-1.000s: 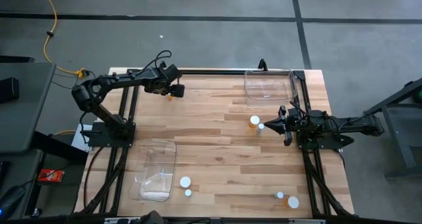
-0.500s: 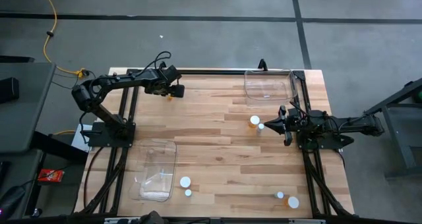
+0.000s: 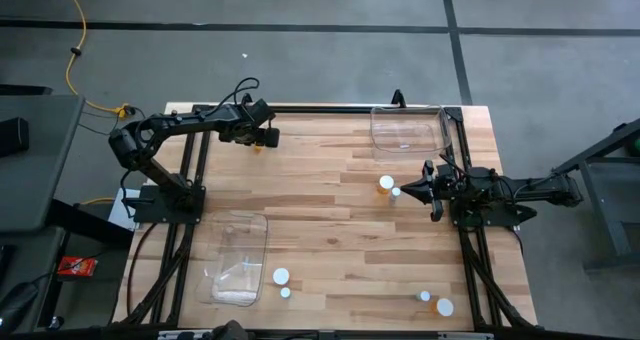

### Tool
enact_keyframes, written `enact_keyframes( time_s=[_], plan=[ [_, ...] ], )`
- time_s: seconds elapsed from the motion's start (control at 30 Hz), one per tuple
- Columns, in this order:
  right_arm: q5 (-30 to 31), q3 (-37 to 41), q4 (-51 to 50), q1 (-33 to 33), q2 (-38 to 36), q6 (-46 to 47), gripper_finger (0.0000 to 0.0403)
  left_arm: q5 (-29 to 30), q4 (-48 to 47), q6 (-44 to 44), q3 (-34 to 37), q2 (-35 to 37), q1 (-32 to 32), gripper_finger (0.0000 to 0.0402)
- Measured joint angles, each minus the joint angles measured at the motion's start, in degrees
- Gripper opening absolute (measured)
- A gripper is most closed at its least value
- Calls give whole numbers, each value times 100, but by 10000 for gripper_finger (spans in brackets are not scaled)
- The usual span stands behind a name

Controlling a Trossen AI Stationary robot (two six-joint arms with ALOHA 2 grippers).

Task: Pick and place medicine bottles into bin by pill shape (circle, oval)
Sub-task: Put the small orange tablet bottle into the bottom transparent bin

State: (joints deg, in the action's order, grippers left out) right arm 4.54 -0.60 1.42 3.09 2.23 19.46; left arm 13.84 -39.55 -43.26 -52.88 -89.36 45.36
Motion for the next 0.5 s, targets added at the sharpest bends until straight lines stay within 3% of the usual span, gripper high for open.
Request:
enact_keyframes(
  time_s=[0.27,0.5],
  plan=[
    [-1,2,-1,0,1,2,0,-280,-330,483,-2,252,0,110],
    [-1,1,-1,0,1,0,0,-695,-848,1228,0,1601,-3,106]
  ],
)
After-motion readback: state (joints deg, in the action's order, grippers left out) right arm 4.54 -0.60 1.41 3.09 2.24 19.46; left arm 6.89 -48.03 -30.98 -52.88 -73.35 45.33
